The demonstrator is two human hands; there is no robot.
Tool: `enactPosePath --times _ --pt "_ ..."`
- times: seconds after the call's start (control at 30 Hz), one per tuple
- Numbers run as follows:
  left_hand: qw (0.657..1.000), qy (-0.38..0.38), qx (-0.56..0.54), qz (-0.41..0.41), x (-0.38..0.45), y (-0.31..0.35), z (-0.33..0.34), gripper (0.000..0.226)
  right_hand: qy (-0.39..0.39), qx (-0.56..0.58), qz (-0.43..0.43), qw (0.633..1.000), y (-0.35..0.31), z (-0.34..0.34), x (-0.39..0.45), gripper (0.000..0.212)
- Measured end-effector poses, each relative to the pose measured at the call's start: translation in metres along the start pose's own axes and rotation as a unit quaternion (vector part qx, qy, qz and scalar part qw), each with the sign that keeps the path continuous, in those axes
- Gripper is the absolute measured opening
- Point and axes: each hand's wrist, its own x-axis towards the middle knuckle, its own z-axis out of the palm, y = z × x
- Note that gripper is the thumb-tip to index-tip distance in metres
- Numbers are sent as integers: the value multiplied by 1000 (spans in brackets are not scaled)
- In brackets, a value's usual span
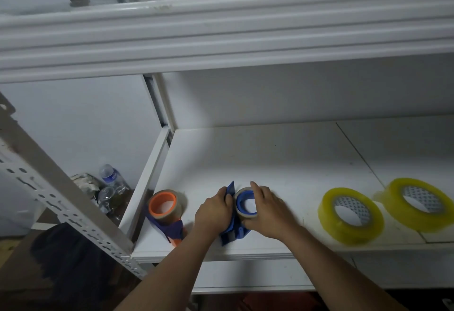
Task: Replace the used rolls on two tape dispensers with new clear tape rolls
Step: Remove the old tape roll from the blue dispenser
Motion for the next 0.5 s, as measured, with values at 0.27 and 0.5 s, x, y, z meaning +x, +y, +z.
enactPosePath --times 0.27,0.5 --pt "1000 -2 -15 -17 -2 -1 -1 41 58 185 5 981 -9 -45 5 106" --pt "999 -8 -18 -26 -2 -2 -1 41 166 109 144 969 18 -50 30 101"
